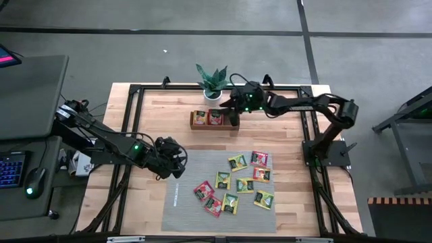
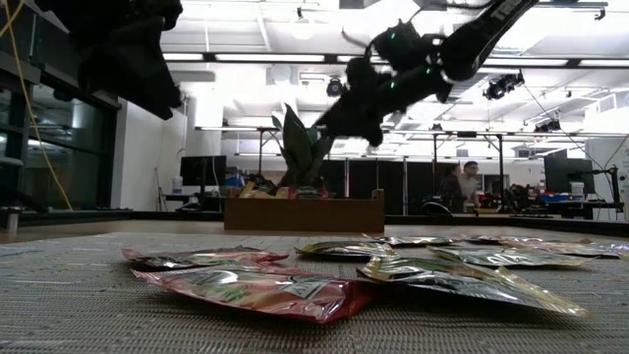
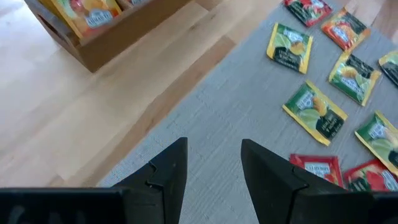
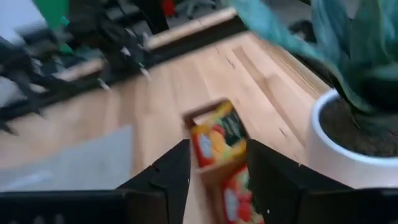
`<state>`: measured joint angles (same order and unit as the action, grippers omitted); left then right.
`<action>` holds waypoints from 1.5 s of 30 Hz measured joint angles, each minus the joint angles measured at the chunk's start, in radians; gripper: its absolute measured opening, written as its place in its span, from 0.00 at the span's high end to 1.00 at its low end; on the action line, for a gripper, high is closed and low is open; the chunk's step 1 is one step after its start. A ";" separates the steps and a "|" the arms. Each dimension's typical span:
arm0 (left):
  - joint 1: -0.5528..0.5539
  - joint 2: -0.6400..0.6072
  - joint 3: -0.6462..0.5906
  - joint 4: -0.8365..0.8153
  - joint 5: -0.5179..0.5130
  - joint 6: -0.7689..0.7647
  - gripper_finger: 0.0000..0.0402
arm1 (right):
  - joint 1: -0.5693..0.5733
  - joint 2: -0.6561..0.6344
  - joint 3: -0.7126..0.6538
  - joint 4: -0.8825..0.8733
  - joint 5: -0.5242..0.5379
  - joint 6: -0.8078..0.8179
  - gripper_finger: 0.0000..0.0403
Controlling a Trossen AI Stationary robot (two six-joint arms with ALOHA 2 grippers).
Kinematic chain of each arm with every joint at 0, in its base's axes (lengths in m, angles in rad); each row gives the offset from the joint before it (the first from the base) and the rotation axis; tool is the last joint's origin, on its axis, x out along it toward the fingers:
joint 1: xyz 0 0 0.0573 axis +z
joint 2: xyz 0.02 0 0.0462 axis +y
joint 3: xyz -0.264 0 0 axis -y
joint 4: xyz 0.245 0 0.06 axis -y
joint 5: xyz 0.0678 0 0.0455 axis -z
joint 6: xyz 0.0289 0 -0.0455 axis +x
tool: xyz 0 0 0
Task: Pick & Place Tea
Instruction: Put the red tea bag into the middle section of the wooden organizer
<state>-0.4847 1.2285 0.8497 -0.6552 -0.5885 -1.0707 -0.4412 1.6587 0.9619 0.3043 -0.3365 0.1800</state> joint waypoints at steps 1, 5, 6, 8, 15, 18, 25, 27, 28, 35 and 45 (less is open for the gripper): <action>-0.001 0.000 0.000 0.000 0.017 0.000 0.63 | 0.007 -0.018 0.000 -0.008 -0.011 0.007 0.62; -0.047 0.000 0.000 0.004 0.018 -0.001 0.63 | 0.076 -0.077 0.000 -0.084 -0.015 0.009 0.68; -0.068 0.000 0.000 0.006 0.001 -0.008 0.63 | 0.100 -0.086 0.000 -0.104 -0.014 -0.001 0.71; -0.112 0.000 0.000 0.004 -0.038 -0.041 0.63 | 0.159 -0.099 0.000 -0.137 0.008 -0.012 0.77; -0.295 0.000 0.000 -0.037 -0.179 -0.296 0.63 | 0.373 -0.112 0.000 -0.198 0.227 0.047 0.97; -0.352 0.000 -0.001 -0.019 -0.189 -0.402 0.63 | 0.448 -0.108 0.000 -0.196 0.286 0.115 0.99; -0.389 0.000 -0.001 0.042 -0.203 -0.444 0.63 | 0.576 -0.098 0.000 -0.195 0.350 0.187 1.00; -0.395 0.000 -0.010 0.061 -0.212 -0.455 0.63 | 0.601 -0.093 0.019 -0.227 0.349 0.186 1.00; -0.400 0.000 -0.025 0.090 -0.219 -0.456 0.63 | 0.614 -0.089 0.040 -0.256 0.351 0.181 1.00; -0.400 0.009 -0.270 0.584 -0.217 -0.457 0.63 | 0.666 0.077 0.374 -0.631 0.346 0.056 1.00; -0.399 0.028 -0.372 0.845 -0.138 -0.482 0.63 | 0.696 0.443 0.805 -1.052 0.193 -0.089 1.00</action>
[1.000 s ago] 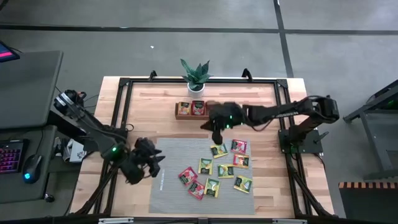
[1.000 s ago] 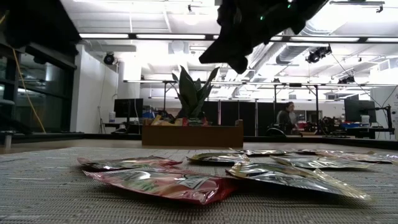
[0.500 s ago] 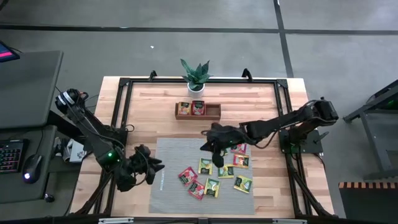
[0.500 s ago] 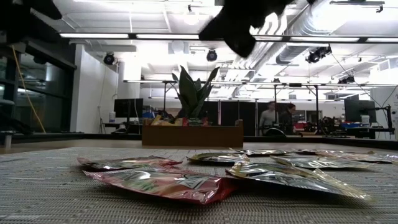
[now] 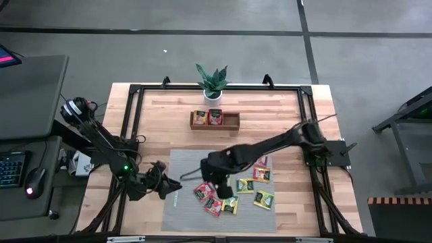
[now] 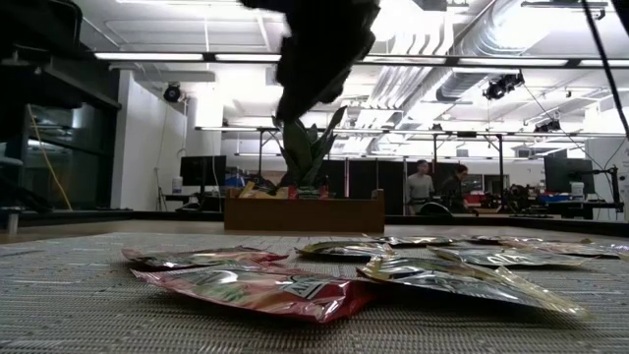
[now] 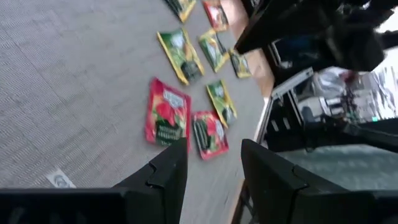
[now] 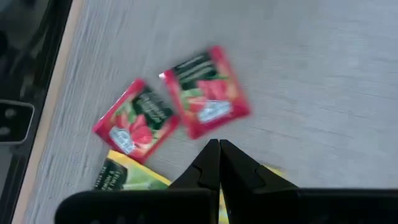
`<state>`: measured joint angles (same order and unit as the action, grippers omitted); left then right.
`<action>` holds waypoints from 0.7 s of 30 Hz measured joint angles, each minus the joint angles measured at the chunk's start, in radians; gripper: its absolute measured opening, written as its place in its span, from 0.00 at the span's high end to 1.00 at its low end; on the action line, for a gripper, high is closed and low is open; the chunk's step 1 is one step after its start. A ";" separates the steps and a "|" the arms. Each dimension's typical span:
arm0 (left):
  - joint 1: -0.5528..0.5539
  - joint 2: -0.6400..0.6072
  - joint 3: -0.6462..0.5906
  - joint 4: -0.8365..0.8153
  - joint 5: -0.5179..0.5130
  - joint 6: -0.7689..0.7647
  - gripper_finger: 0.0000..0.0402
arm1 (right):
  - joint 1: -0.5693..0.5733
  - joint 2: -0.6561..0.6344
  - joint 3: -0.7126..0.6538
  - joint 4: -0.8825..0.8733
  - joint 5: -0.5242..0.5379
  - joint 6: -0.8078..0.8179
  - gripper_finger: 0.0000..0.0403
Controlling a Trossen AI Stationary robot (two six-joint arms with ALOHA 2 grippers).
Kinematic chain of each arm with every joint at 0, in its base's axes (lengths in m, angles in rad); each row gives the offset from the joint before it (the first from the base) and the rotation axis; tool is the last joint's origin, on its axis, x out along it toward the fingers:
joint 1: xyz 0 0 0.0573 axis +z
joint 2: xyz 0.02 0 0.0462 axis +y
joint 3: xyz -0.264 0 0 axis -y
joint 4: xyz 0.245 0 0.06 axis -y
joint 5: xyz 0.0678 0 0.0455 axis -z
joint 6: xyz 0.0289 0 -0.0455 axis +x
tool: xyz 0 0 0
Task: Pick & Place Tea
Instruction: Put the red tea bag into the middle section of the wooden organizer
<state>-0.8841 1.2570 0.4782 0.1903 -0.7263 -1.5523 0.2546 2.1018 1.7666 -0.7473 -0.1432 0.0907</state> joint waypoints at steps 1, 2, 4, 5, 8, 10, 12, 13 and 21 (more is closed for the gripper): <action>0.000 0.008 0.000 0.011 0.013 0.000 0.63 | 0.005 0.029 0.027 -0.001 -0.013 -0.004 1.00; 0.000 0.018 0.000 0.023 0.025 -0.002 0.63 | 0.010 0.058 0.052 0.004 -0.026 -0.010 1.00; 0.000 0.039 0.000 0.060 0.053 -0.002 0.63 | 0.017 0.108 0.096 0.004 -0.031 -0.013 1.00; 0.000 0.052 0.000 0.077 0.059 -0.002 0.63 | 0.019 0.129 0.111 0.003 -0.028 -0.013 1.00; 0.000 0.105 0.000 0.154 0.062 -0.037 0.63 | 0.022 0.166 0.129 0.009 -0.023 -0.010 1.00; 0.000 0.148 0.000 0.216 0.045 -0.071 0.63 | 0.023 0.171 0.126 0.014 -0.021 -0.005 1.00; 0.000 0.193 0.001 0.285 0.031 -0.105 0.63 | 0.025 0.171 0.109 0.019 -0.021 -0.004 1.00; 0.000 0.217 0.007 0.309 0.028 -0.119 0.63 | 0.025 0.171 0.102 0.019 -0.022 -0.005 1.00; 0.000 0.382 0.135 0.332 0.001 -0.184 0.63 | 0.035 0.172 0.096 0.031 -0.016 -0.044 1.00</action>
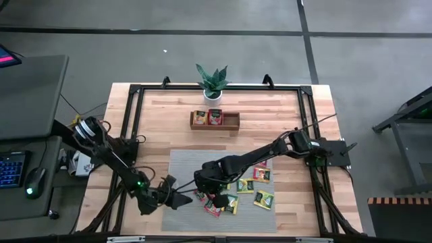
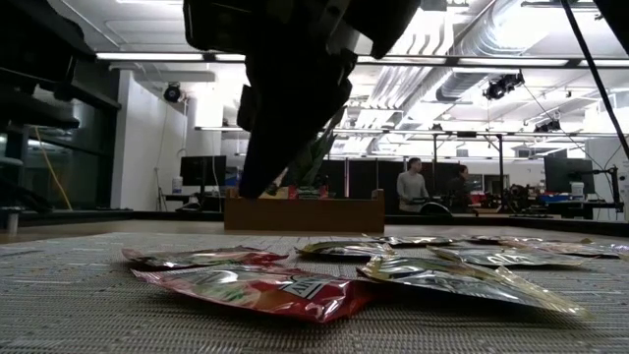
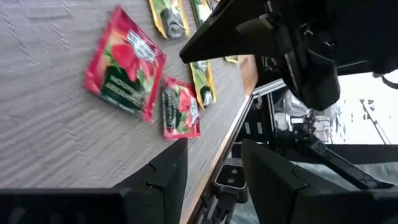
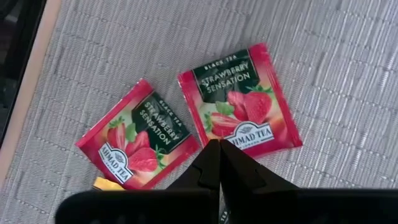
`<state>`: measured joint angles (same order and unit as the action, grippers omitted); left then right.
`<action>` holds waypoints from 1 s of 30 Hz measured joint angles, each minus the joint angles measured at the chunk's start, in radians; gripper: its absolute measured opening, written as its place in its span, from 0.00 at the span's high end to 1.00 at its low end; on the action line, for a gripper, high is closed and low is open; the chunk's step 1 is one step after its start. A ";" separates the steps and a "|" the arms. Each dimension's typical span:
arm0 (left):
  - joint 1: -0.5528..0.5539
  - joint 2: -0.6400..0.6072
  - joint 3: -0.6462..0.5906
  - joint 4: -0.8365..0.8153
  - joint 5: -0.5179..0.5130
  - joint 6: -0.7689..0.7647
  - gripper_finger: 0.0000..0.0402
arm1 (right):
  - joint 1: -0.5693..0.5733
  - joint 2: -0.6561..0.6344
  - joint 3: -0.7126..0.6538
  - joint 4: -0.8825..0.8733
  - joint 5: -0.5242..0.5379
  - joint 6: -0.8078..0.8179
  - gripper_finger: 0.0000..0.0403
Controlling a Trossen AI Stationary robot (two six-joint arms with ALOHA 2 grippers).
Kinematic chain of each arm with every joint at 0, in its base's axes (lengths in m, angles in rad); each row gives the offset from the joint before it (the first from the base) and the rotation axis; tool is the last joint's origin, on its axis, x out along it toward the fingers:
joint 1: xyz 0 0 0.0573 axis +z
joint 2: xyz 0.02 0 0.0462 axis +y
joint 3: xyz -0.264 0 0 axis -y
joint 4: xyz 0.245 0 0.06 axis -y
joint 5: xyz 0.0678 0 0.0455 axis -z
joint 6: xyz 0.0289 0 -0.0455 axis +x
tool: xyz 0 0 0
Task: Pick & Place Tea
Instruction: Put the red tea bag into the middle section of the wooden organizer
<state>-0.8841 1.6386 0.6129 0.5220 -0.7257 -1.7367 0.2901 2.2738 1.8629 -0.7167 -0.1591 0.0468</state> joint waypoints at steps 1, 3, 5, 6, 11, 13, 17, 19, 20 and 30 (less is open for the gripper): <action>0.000 0.015 0.016 0.000 0.000 0.000 0.63 | 0.000 0.000 0.000 0.007 0.000 -0.001 1.00; 0.000 0.037 0.037 0.000 -0.007 -0.001 0.63 | -0.001 0.003 0.000 0.025 0.003 -0.004 1.00; 0.000 0.051 0.052 -0.005 -0.013 -0.003 0.63 | -0.002 0.007 0.000 0.036 0.002 -0.006 1.00; 0.000 0.052 0.054 -0.019 -0.013 -0.007 0.63 | -0.002 0.011 -0.001 0.038 0.000 -0.005 1.00; 0.000 0.051 0.061 -0.131 -0.017 -0.090 0.63 | -0.001 0.031 0.000 0.048 -0.007 -0.002 1.00; -0.005 0.051 0.061 -0.164 -0.012 -0.120 0.63 | -0.002 0.037 -0.001 0.037 -0.008 0.003 1.00; -0.007 0.051 0.062 -0.210 0.017 -0.159 0.63 | -0.003 0.044 -0.003 0.019 -0.013 0.026 1.00; -0.007 0.051 0.062 -0.227 0.017 -0.169 0.63 | -0.008 0.044 -0.034 0.051 -0.023 0.045 1.00; -0.006 0.051 0.062 -0.234 0.016 -0.176 0.63 | -0.009 0.044 -0.054 0.069 -0.035 0.056 1.00; 0.013 0.051 0.062 -0.252 0.014 -0.186 0.63 | -0.012 0.035 -0.218 0.268 -0.121 0.196 1.00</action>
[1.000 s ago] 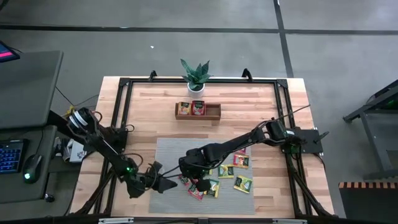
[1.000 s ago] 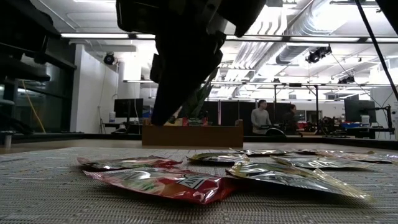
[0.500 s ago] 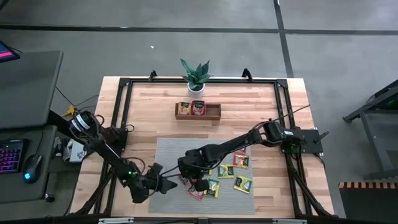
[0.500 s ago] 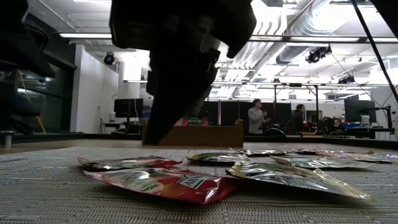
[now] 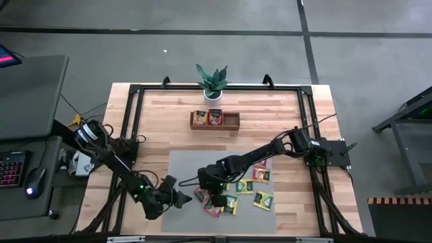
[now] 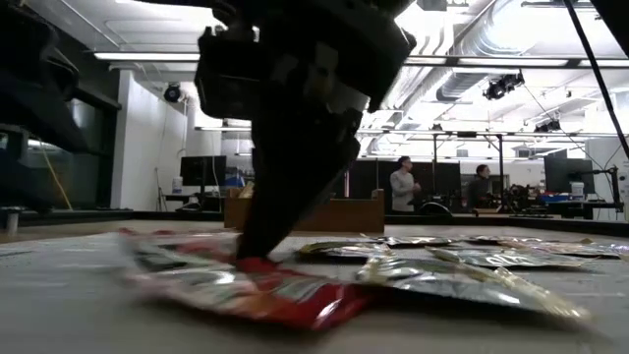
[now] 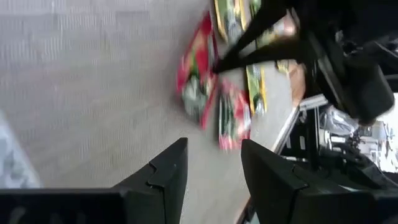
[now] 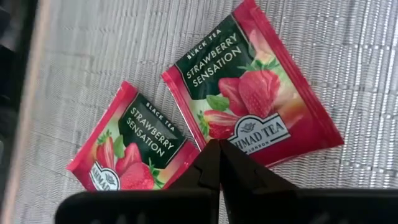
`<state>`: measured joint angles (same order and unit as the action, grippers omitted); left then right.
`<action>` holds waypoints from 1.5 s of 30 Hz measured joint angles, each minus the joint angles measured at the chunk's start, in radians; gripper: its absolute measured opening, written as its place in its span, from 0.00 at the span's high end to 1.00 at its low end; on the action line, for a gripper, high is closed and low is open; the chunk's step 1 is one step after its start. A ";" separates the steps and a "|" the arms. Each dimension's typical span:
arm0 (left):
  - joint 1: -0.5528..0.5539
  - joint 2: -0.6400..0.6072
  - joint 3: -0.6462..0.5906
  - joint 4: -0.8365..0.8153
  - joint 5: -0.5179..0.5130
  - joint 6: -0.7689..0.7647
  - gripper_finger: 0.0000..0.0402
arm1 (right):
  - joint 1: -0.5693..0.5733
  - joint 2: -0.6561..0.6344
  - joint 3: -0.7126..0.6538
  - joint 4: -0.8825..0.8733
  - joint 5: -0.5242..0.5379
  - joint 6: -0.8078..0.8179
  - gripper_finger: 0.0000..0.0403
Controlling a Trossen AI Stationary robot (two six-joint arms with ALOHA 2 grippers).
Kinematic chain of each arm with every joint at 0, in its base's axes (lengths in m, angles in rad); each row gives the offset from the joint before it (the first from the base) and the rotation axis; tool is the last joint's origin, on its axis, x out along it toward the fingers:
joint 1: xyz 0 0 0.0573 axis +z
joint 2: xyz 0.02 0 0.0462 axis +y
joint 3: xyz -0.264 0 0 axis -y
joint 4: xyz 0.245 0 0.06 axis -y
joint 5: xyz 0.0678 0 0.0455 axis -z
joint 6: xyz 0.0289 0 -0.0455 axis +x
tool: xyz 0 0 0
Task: Pick & Place Tea
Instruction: Put the red tea bag into the middle section of the wooden organizer
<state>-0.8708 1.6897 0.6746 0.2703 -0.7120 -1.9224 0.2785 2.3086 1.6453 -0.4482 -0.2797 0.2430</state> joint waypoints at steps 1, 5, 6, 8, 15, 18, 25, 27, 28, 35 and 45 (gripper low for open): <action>0.009 0.000 0.000 -0.004 0.005 0.000 0.63 | 0.000 0.002 -0.004 0.014 -0.004 0.007 1.00; 0.058 0.000 0.000 -0.020 0.052 0.002 0.63 | 0.002 0.003 -0.006 0.049 -0.011 0.014 1.00; 0.074 0.000 0.000 -0.026 0.079 0.005 0.63 | 0.002 0.004 -0.006 0.056 -0.012 0.018 1.00; 0.104 0.000 0.000 -0.044 0.148 0.006 0.63 | -0.003 0.004 -0.006 0.060 -0.011 0.023 1.00; 0.131 0.000 -0.001 -0.077 0.261 0.008 0.63 | -0.004 0.004 -0.006 0.063 -0.008 0.026 1.00; 0.131 0.000 -0.001 -0.079 0.261 0.006 0.63 | -0.004 0.004 -0.007 0.065 -0.006 0.025 1.00; 0.132 0.000 -0.001 -0.081 0.258 0.006 0.63 | -0.009 0.004 -0.007 0.065 0.002 0.019 1.00; 0.132 0.000 -0.001 -0.081 0.258 0.006 0.63 | -0.010 0.004 -0.007 0.068 0.002 0.019 1.00; 0.132 0.000 -0.001 -0.081 0.258 0.006 0.63 | -0.011 0.004 -0.007 0.069 0.002 0.019 1.00; 0.157 0.007 0.000 -0.042 0.285 0.029 0.63 | -0.012 0.004 -0.008 0.076 0.003 0.019 1.00; 0.170 0.027 0.002 -0.048 0.306 0.036 0.69 | -0.012 0.004 -0.008 0.077 0.006 0.020 1.00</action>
<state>-0.7003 1.7170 0.6769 0.2226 -0.4064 -1.8863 0.2668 2.3127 1.6375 -0.3714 -0.2733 0.2630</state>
